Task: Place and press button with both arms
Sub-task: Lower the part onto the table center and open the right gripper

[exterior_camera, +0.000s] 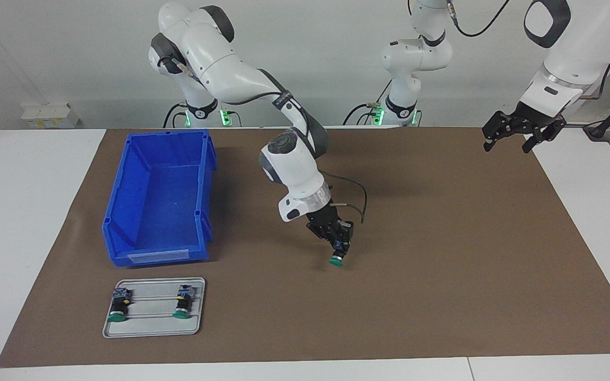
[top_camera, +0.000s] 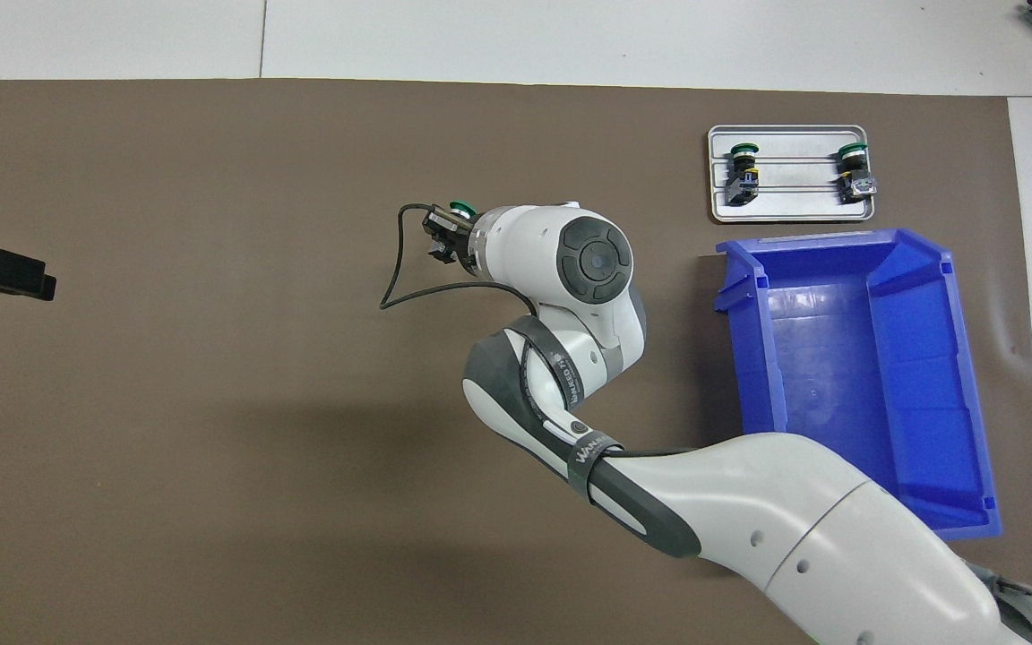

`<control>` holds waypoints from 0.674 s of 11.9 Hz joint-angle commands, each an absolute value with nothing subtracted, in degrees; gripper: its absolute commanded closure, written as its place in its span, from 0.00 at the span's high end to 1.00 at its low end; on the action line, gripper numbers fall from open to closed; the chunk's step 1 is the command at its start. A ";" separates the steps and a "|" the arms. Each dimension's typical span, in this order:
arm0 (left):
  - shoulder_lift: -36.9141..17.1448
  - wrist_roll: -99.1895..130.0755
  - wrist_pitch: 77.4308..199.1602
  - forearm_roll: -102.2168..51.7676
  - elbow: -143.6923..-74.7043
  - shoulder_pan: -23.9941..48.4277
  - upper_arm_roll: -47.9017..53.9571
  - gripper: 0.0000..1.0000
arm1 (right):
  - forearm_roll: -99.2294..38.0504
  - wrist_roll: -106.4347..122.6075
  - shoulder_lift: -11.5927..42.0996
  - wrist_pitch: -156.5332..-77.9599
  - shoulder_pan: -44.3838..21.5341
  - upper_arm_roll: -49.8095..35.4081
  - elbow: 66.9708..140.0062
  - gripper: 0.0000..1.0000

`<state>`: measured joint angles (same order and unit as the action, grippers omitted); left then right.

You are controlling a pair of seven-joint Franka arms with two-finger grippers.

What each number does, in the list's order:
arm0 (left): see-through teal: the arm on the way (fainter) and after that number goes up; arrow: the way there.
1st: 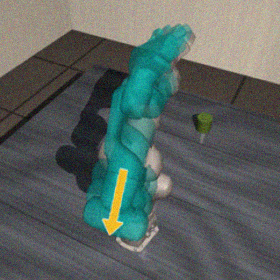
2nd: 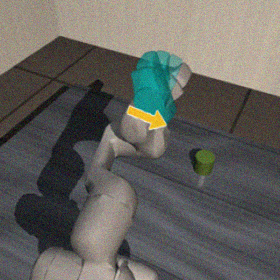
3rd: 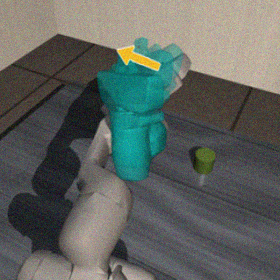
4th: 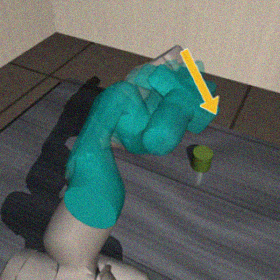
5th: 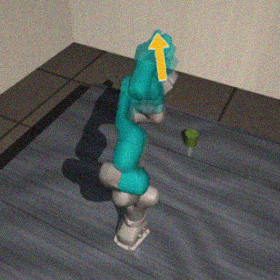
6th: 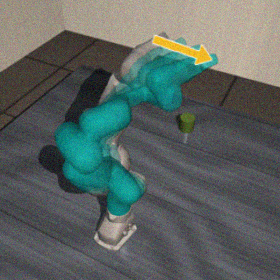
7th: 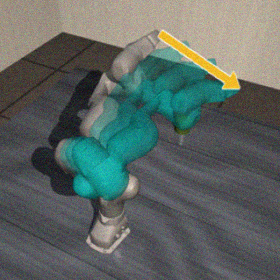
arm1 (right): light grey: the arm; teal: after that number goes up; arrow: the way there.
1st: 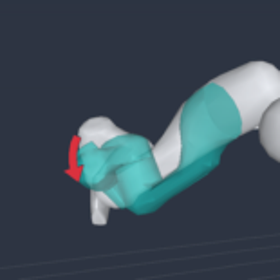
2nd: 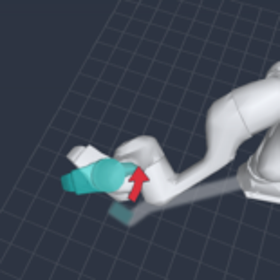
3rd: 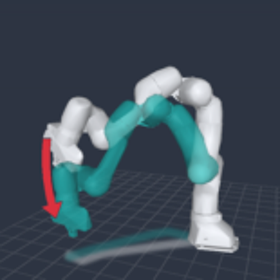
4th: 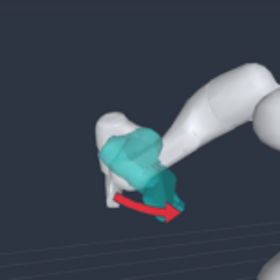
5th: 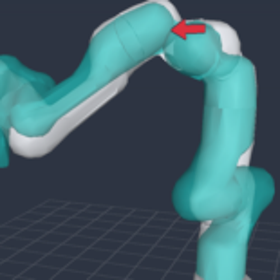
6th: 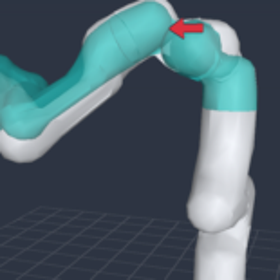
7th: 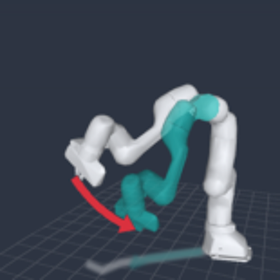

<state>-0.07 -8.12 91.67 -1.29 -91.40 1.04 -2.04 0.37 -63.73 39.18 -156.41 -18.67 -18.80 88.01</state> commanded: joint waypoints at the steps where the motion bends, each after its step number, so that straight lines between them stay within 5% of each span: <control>1: 1.58 -7.47 92.37 -0.26 -93.25 0.79 -1.67 1.00 | 0.35 -68.37 39.20 -159.96 -20.13 -18.98 89.47 0.00; 8: 1.41 -8.79 93.51 -0.26 -93.16 0.70 -1.67 1.00 | 2.01 -82.60 38.76 -159.26 -24.16 -13.03 90.00 0.00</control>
<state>-0.07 -8.26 92.09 -1.28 -91.40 1.04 -2.03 0.62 -78.07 39.43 -158.55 -22.48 -16.58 89.18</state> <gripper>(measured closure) 0.000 0.670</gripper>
